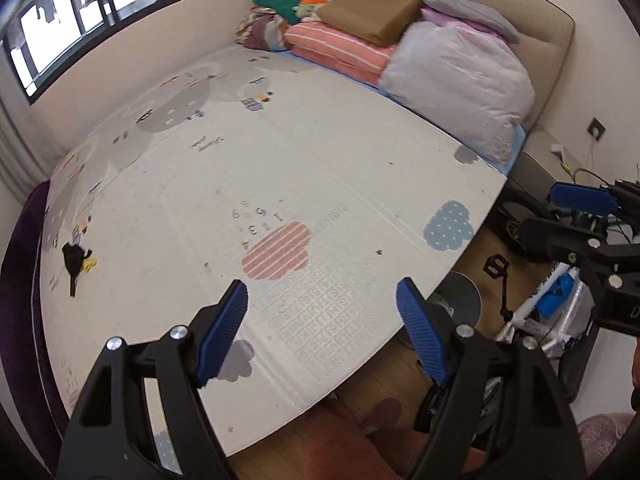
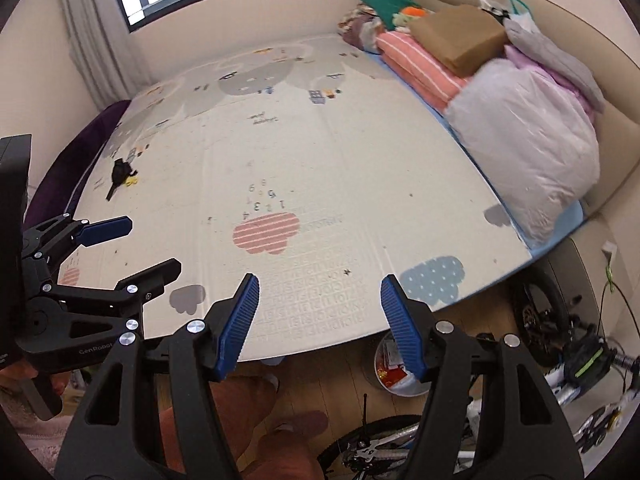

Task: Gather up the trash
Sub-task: 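Move both tools back over the mat toward the black cloth and yellow bow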

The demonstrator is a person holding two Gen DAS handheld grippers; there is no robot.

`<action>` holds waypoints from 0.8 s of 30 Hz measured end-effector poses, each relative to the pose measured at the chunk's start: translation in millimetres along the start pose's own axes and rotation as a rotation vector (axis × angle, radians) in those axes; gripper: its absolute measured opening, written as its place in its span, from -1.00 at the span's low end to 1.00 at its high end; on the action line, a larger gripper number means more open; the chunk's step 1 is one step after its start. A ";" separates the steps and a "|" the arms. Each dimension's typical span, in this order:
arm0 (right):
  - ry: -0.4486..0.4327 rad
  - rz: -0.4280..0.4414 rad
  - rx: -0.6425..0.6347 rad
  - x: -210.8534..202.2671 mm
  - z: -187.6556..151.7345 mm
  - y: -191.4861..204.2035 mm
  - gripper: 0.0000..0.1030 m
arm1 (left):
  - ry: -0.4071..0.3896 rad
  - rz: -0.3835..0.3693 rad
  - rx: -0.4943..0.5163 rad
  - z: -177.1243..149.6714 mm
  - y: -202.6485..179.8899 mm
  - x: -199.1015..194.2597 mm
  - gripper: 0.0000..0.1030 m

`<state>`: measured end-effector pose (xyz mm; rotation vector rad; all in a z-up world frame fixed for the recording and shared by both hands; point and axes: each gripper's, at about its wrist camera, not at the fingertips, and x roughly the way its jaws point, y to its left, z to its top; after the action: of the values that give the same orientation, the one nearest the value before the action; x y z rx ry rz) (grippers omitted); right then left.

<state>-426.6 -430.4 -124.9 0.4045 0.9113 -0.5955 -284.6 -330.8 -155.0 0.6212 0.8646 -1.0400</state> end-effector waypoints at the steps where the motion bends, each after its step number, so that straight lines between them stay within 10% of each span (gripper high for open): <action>1: -0.002 0.019 -0.025 0.0 4.8 8.5 0.21 | -0.005 0.020 -0.030 -2.7 9.4 -5.2 0.49; 24: -0.016 0.214 -0.298 48.6 92.1 211.0 0.23 | -0.061 0.221 -0.356 -52.9 205.1 -48.3 0.50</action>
<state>-213.3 -334.8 -97.5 0.2240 0.9119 -0.2606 -124.4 -185.8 -133.3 0.3712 0.8797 -0.6806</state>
